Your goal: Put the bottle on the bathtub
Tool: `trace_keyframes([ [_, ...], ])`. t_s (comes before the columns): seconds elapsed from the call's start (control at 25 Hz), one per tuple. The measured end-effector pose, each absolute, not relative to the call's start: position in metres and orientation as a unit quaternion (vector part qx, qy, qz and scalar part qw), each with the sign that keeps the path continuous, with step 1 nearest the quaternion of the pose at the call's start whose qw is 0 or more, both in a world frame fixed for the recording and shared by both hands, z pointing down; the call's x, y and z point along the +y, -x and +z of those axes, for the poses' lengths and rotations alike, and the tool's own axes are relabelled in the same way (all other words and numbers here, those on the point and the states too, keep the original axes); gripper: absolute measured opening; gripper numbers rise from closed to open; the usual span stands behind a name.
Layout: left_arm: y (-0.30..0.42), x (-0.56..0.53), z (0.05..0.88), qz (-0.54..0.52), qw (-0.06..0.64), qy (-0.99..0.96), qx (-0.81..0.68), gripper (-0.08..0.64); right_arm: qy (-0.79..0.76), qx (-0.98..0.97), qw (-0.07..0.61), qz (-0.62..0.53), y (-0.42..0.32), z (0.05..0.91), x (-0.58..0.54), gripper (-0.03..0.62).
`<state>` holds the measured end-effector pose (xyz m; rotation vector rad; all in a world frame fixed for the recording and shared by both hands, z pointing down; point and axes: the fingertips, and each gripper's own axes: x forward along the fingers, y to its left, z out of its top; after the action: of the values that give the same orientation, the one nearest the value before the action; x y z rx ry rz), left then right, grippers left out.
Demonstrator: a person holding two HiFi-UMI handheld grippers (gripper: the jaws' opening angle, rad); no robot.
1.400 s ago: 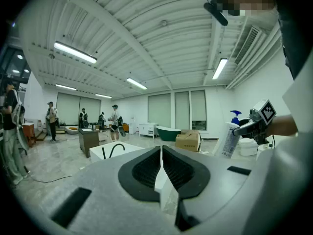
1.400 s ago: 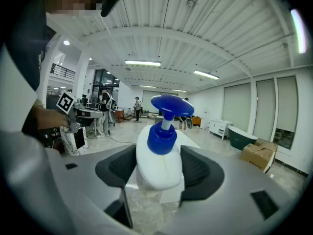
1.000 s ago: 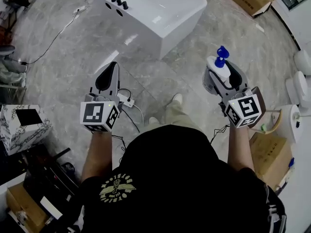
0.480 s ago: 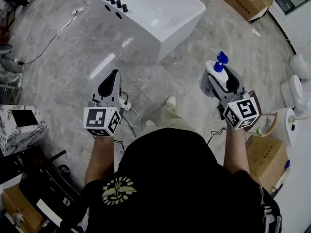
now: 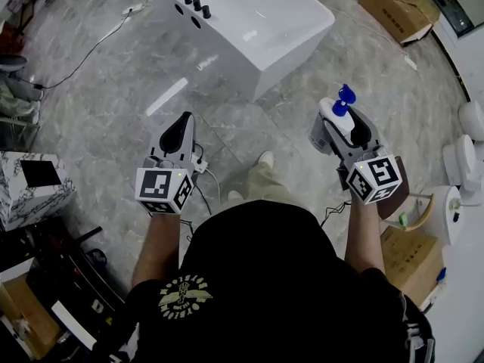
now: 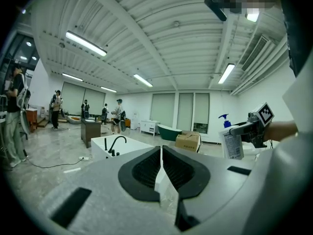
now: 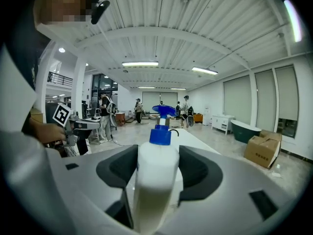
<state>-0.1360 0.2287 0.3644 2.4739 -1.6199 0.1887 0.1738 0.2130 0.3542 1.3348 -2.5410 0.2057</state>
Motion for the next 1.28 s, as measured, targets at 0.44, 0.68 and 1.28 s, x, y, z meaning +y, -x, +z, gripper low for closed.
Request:
trace_keyframes([
  [0.44,0.094,0.143,0.366,0.085,0.087,-0.835,-0.536,0.02,-0.445,-0.884,0.102,0.098,-0.196,0.367,0.134,0.265],
  [0.68,0.066,0.099,0.361,0.093,0.079,-0.834,-0.539,0.02,-0.429,-0.892,0.1,0.102,-0.216,0.374,0.096,0.265],
  [1.28,0.046,0.041,0.348,0.094,0.077,-0.789,-0.602,0.02,-0.353,-0.924,0.103,0.101,-0.232,0.389,0.012,0.264],
])
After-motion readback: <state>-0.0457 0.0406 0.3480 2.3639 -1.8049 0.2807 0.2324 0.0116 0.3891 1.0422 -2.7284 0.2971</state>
